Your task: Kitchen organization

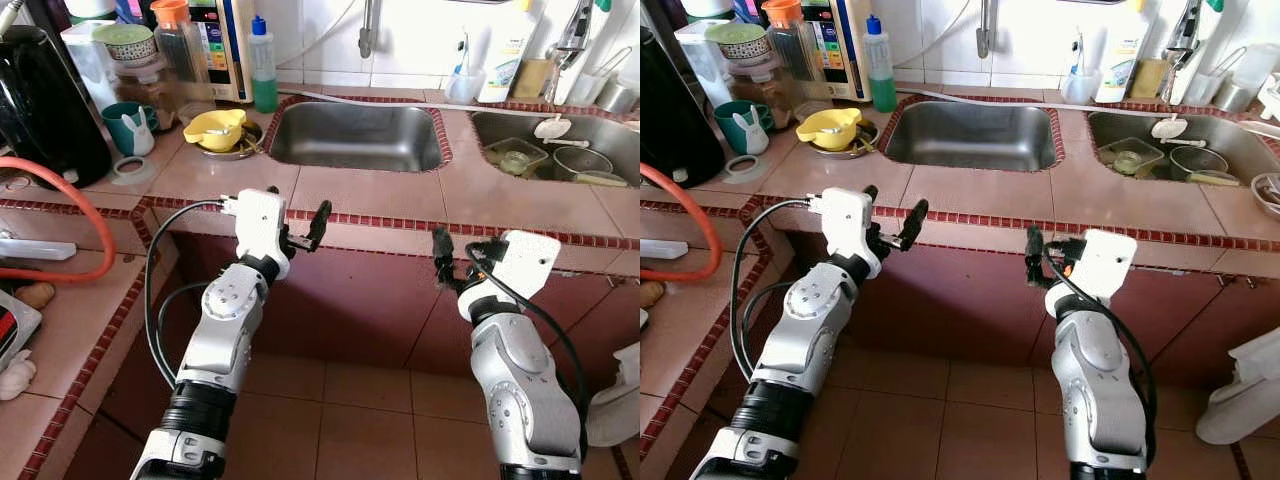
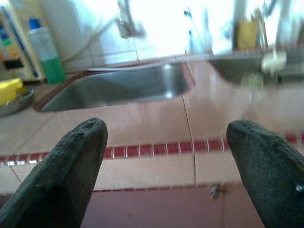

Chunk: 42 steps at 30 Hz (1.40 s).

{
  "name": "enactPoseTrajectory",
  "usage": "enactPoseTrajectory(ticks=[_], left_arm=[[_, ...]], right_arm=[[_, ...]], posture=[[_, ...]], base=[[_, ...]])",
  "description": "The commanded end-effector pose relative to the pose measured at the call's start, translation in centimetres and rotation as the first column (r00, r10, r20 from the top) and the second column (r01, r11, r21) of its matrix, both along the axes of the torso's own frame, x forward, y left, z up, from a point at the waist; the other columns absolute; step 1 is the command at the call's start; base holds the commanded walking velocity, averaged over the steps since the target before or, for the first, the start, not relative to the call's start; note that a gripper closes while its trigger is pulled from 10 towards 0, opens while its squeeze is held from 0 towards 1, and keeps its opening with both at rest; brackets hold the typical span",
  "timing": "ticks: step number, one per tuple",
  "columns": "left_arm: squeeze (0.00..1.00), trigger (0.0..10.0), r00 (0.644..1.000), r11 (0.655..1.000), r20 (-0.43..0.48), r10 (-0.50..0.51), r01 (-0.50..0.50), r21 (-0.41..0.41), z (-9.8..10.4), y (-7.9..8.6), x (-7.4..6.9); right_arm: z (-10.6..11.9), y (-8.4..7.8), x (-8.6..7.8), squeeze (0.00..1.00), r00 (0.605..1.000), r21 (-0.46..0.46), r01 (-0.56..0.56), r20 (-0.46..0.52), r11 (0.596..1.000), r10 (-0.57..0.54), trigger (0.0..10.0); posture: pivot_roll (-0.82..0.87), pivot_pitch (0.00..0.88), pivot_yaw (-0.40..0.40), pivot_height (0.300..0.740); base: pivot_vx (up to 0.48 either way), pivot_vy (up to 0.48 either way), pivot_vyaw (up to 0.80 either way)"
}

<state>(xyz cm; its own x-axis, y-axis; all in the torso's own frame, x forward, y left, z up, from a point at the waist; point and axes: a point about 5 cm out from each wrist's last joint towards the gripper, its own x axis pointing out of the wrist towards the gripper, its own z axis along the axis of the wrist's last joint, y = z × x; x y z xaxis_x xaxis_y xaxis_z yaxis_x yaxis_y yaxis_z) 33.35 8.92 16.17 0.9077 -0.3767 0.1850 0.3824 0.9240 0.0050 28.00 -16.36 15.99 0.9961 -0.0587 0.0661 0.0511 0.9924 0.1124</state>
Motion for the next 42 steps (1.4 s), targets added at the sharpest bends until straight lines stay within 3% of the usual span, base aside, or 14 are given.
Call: enactPoseTrajectory(ticks=[1, 3, 6, 10, 20, 35, 42], left_arm=[[0.00, 10.0, 0.999, 1.000, 0.046, 0.002, -0.002, 0.000, 1.3, 0.4, 0.1], [0.00, 10.0, 0.999, 1.000, 0.043, -0.003, 0.003, -0.009, 1.3, 0.4, 0.1], [0.00, 10.0, 0.999, 1.000, 0.047, 0.005, -0.004, -0.020, 1.4, 0.3, 0.1], [0.00, 10.0, 1.000, 0.999, 0.029, -0.011, 0.012, -0.044, 1.2, -0.3, 0.0], [0.00, 10.0, 0.999, 0.997, 0.016, -0.052, 0.052, -0.053, 0.9, -1.0, -0.1], [0.00, 10.0, 0.997, 0.994, 0.036, -0.068, 0.071, -0.080, 1.4, -0.8, -0.3], [0.00, 10.0, 0.993, 0.991, 0.043, -0.106, 0.109, -0.078, 1.4, -1.2, -0.5]], right_arm=[[0.4, 0.5, -0.5, 0.00, 1.000, -0.015, -0.011, -0.019, 1.000, 0.011, 10.0], [0.5, 1.0, -0.8, 0.00, 0.998, 0.003, -0.056, -0.012, 0.998, 0.056, 10.0], [0.6, 1.4, -1.1, 0.00, 0.997, -0.047, -0.072, 0.010, 0.996, 0.073, 10.0], [0.7, 1.2, -0.7, 0.00, 0.999, -0.017, -0.051, 0.001, 0.999, 0.051, 10.0], [1.5, 0.5, -0.1, 0.00, 0.999, -0.042, -0.032, 0.016, 0.999, 0.032, 10.0], [2.1, 0.9, 0.3, 0.00, 0.997, -0.058, -0.058, 0.045, 0.997, 0.061, 10.0], [2.2, 1.0, 0.3, 0.00, 0.997, -0.061, -0.059, 0.051, 0.996, 0.062, 10.0]], posture=[[0.07, 0.000, 0.023, 0.740], [0.07, 0.000, 0.020, 0.740], [0.06, 0.000, 0.017, 0.740], [0.06, 0.000, 0.015, 0.740], [0.05, 0.000, 0.012, 0.740], [0.06, 0.000, 0.004, 0.740], [0.06, 0.000, 0.008, 0.740]], base=[[0.000, 0.000, 0.00], [0.000, 0.000, 0.00], [0.000, 0.000, 0.00], [0.000, 0.000, -0.35], [0.000, 0.000, -0.78], [0.000, 0.000, 0.00], [0.328, 0.000, 0.00]])
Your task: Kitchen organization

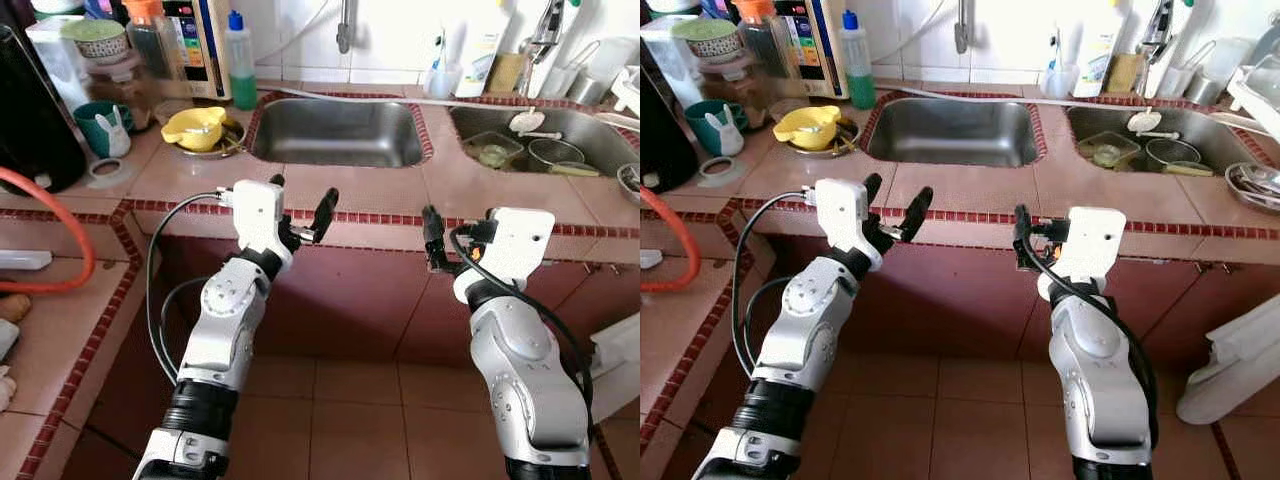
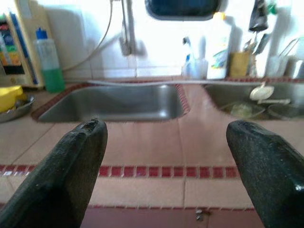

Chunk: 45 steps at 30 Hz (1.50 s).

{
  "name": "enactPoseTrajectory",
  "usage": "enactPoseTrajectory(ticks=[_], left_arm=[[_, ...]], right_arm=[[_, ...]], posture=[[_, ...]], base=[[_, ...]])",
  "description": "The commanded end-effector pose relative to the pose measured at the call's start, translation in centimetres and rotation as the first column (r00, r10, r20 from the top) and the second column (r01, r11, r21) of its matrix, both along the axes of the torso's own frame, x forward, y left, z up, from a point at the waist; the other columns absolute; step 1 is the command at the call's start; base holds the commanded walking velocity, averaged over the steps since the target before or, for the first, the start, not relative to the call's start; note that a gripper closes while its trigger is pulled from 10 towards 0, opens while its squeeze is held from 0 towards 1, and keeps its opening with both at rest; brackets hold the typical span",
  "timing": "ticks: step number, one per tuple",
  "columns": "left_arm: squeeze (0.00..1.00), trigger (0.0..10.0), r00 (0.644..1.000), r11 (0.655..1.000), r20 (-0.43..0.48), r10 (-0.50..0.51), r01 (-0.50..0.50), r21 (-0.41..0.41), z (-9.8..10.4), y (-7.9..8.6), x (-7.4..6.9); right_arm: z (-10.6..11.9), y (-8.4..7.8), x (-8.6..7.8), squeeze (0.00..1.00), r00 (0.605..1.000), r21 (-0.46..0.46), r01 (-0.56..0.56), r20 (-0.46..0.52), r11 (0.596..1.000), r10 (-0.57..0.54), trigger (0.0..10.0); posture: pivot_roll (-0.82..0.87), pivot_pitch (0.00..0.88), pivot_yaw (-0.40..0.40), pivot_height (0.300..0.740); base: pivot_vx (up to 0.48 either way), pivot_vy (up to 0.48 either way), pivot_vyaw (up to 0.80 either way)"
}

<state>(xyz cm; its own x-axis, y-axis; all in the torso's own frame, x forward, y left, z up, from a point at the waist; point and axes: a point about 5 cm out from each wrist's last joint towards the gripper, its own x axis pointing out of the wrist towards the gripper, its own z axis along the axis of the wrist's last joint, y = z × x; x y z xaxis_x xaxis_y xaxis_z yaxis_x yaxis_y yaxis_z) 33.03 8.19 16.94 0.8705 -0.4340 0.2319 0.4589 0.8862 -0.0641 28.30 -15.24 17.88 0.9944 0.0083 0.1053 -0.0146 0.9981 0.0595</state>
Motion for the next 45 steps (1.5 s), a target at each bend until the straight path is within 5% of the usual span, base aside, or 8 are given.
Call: enactPoseTrajectory(ticks=[1, 32, 45], left_arm=[[0.00, 10.0, 0.999, 1.000, 0.024, -0.026, 0.025, 0.004, 0.59, -0.53, -0.15], [0.00, 10.0, 1.000, 1.000, 0.024, -0.017, 0.017, 0.019, 0.47, -0.34, -0.39], [0.00, 10.0, 0.995, 0.995, 0.058, 0.078, -0.081, 0.055, 0.65, -0.06, -0.01]], right_arm=[[0.29, -0.11, 0.04, 0.00, 1.000, -0.006, 0.002, 0.015, 1.000, -0.002, 10.0], [0.04, 0.10, -0.03, 0.00, 1.000, -0.014, -0.013, 0.013, 1.000, 0.013, 10.0], [0.13, -0.30, 0.23, 0.00, 1.000, -0.017, 0.001, 0.016, 1.000, -0.001, 10.0]], posture=[[0.06, 0.000, 0.008, 0.740], [0.07, 0.000, 0.010, 0.740], [0.07, 0.000, 0.010, 0.740]], base=[[0.412, 0.000, 0.00], [0.390, 0.000, 0.00], [0.000, 0.000, 0.00]])
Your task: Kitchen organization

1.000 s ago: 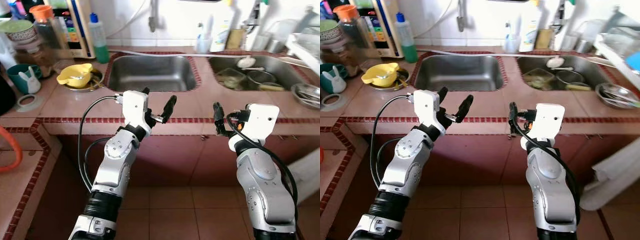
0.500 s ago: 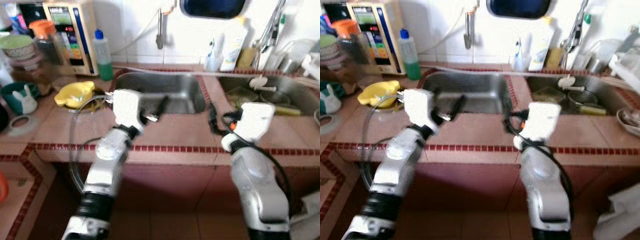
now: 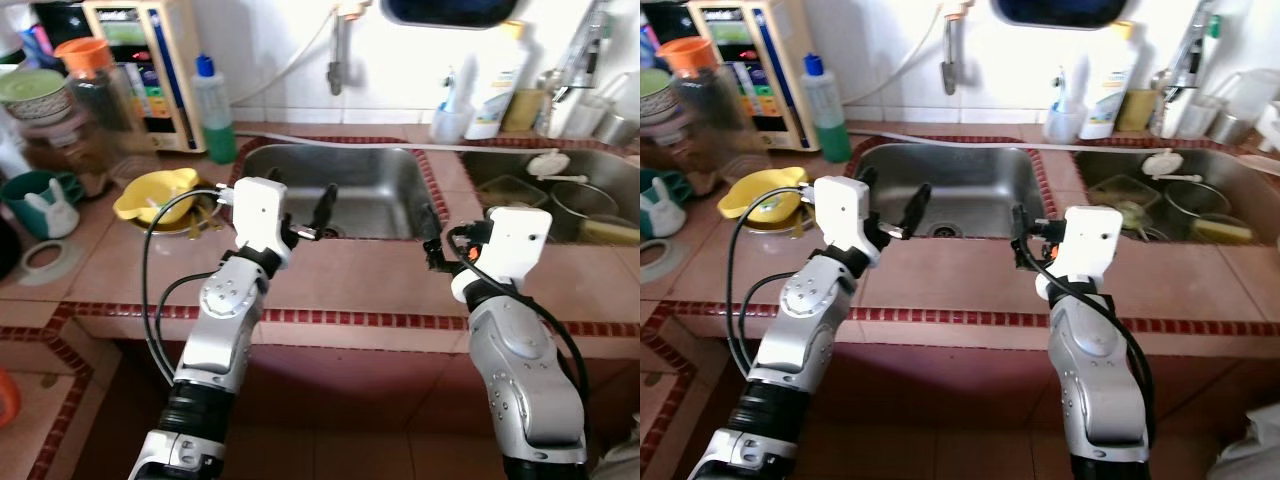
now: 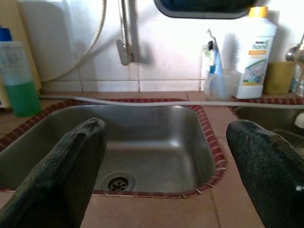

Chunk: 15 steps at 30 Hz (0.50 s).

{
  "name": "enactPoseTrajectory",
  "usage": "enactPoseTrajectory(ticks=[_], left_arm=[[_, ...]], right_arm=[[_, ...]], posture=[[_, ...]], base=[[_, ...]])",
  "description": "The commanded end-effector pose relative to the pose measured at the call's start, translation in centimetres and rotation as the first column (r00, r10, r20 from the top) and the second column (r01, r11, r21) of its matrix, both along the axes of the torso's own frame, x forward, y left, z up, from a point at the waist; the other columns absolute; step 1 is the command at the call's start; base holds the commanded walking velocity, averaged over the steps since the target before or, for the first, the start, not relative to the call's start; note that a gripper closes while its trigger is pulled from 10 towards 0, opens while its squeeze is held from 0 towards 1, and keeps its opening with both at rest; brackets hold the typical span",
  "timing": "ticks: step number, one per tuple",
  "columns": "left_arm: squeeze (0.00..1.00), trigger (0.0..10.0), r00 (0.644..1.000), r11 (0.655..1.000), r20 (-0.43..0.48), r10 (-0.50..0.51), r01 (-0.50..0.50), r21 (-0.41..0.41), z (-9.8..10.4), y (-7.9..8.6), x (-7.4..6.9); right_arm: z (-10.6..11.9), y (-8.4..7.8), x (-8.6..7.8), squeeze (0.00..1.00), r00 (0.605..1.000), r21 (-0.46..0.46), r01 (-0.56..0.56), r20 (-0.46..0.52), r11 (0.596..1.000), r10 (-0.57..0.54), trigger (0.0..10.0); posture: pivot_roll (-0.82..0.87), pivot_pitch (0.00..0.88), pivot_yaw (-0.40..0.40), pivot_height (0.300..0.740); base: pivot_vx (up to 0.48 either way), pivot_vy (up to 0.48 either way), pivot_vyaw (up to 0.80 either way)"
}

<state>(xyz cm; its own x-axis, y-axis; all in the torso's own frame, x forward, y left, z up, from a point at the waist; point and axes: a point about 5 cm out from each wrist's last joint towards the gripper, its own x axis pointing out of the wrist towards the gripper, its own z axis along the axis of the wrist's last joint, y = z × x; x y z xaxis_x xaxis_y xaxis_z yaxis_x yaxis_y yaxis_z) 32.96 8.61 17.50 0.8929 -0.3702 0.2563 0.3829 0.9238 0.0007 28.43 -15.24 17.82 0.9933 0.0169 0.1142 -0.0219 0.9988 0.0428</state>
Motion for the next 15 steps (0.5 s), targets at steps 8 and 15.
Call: enactPoseTrajectory(ticks=[8, 15], left_arm=[[0.00, 10.0, 0.997, 0.991, 0.002, 0.081, -0.080, 0.110, -0.5, 0.2, 0.1], [0.00, 10.0, 0.997, 0.991, -0.015, 0.076, -0.074, 0.114, -1.2, 0.6, 0.0]], right_arm=[[0.2, -0.1, 0.1, 0.00, 1.000, -0.009, -0.013, 0.008, 1.000, 0.013, 10.0], [0.2, 0.1, 0.0, 0.00, 1.000, -0.014, -0.023, 0.007, 1.000, 0.023, 10.0]], posture=[[0.08, 0.000, 0.004, 0.740], [0.07, 0.000, 0.001, 0.740]], base=[[0.000, 0.000, 0.00], [0.000, 0.000, 0.46]])
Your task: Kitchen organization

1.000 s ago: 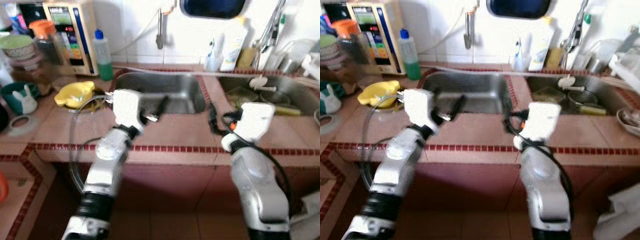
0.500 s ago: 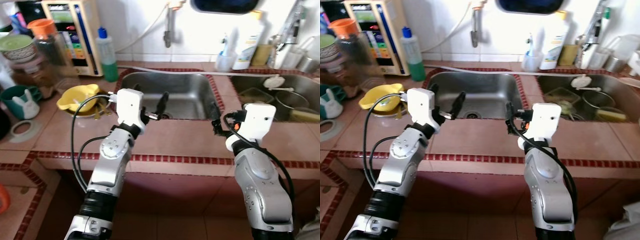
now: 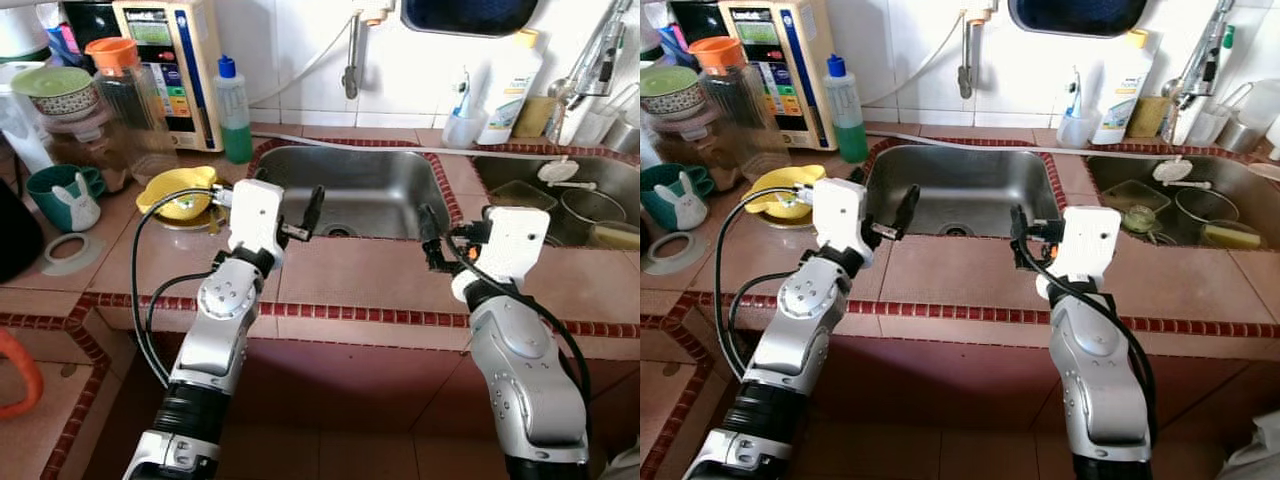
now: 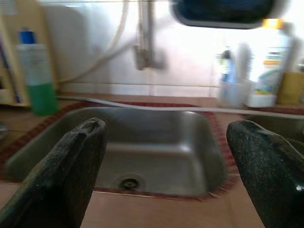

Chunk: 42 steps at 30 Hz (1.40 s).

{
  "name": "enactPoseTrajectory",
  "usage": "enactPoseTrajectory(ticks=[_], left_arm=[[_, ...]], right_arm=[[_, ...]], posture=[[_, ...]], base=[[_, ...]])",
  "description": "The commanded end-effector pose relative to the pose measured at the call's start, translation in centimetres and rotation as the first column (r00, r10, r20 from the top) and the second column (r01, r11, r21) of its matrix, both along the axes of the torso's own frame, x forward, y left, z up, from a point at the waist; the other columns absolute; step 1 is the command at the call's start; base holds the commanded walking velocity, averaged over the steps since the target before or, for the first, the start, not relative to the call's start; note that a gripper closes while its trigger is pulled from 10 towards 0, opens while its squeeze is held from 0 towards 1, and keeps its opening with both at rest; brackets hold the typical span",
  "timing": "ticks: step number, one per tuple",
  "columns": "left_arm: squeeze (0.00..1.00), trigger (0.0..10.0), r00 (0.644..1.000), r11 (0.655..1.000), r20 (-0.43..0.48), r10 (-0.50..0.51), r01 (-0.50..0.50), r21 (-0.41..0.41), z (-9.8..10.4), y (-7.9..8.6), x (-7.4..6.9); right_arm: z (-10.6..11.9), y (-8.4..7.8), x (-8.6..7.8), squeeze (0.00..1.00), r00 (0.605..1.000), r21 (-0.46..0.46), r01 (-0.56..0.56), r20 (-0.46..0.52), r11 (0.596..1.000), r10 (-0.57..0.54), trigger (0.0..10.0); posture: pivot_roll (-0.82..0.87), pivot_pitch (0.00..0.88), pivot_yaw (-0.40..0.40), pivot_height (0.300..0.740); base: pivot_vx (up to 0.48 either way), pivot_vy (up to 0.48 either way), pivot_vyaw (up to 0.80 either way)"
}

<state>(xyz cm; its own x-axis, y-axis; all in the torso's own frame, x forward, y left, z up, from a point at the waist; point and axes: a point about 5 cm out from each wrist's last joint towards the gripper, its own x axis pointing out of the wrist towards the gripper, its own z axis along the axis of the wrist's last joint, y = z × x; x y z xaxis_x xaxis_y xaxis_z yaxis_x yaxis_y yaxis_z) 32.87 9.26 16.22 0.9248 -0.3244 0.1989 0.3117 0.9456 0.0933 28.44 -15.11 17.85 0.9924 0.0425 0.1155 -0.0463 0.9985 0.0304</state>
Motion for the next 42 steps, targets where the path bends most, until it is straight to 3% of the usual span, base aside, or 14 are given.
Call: enactPoseTrajectory(ticks=[1, 13, 42], left_arm=[[0.00, 10.0, 1.000, 1.000, 0.003, -0.002, 0.002, 0.007, 0.08, -0.12, 0.05], [0.00, 10.0, 1.000, 1.000, -0.001, -0.005, 0.005, 0.001, 0.06, -0.42, 0.07], [0.00, 10.0, 1.000, 1.000, 0.017, -0.006, 0.005, 0.008, 0.16, -0.47, 0.04]], right_arm=[[0.14, -0.07, 0.00, 0.00, 1.000, -0.002, 0.002, 0.005, 1.000, -0.002, 10.0], [-0.11, -0.69, -0.11, 0.00, 0.998, 0.002, 0.057, -0.011, 0.998, -0.057, 10.0], [0.07, -0.46, -0.07, 0.00, 0.999, 0.014, 0.049, -0.004, 0.999, -0.049, 10.0]], posture=[[0.07, 0.000, 0.001, 0.740], [0.06, 0.000, 0.007, 0.740], [0.06, 0.000, 0.010, 0.740]], base=[[0.000, 0.000, 0.00], [0.000, 0.000, 0.00], [0.000, 0.000, 0.00]])
